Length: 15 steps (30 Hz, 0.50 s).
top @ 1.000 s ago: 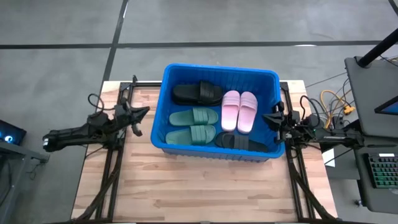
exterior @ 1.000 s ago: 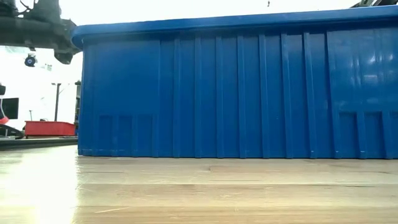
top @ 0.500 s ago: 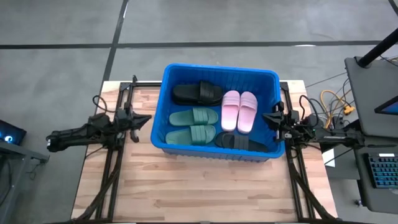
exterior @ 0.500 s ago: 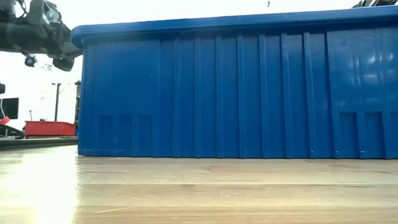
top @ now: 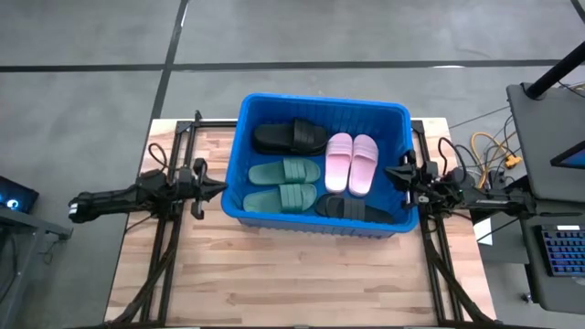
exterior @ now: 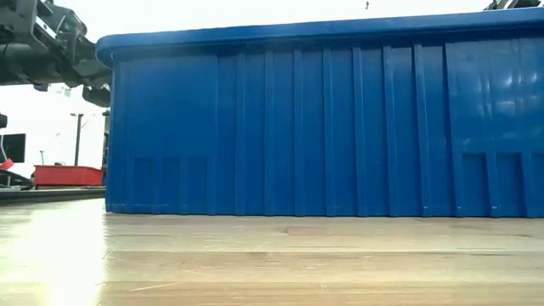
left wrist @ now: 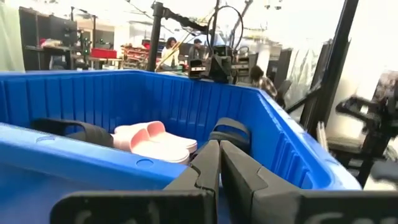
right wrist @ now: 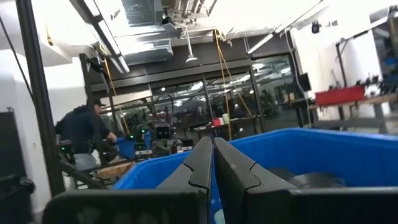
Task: Pick and place slides into bin
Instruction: Return to Home Position
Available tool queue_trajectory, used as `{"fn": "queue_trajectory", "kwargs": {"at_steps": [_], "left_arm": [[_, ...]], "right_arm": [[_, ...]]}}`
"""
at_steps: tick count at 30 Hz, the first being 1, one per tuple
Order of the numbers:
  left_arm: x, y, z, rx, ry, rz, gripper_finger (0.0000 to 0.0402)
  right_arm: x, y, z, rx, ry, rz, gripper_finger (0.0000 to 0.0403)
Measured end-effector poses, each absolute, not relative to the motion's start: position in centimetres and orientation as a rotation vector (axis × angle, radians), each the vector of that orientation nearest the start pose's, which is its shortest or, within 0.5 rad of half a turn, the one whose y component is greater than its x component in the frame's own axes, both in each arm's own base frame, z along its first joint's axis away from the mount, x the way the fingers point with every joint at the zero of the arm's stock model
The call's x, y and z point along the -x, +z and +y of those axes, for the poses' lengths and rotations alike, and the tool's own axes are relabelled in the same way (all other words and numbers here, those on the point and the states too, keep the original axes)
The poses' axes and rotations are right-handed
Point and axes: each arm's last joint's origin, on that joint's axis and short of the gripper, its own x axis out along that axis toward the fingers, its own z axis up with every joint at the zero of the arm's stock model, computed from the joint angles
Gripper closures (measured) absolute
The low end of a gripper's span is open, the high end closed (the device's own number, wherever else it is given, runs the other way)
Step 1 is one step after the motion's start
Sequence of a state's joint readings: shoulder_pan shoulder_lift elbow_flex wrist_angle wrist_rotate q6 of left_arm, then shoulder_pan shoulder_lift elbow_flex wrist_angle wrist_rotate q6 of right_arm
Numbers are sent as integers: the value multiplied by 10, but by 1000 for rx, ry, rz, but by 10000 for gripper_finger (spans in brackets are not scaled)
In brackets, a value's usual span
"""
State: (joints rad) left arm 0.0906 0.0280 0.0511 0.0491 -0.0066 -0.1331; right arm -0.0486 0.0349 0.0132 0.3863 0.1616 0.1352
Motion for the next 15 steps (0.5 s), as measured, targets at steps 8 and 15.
{"fn": "queue_trajectory", "kwargs": {"at_steps": [8,15], "left_arm": [[-96,183,9,172,88,-103,401],[-96,184,9,166,86,-114,401]], "right_arm": [[-93,199,-9,-195,-158,-349,394],[-93,199,-9,-189,-157,-347,394]]}}
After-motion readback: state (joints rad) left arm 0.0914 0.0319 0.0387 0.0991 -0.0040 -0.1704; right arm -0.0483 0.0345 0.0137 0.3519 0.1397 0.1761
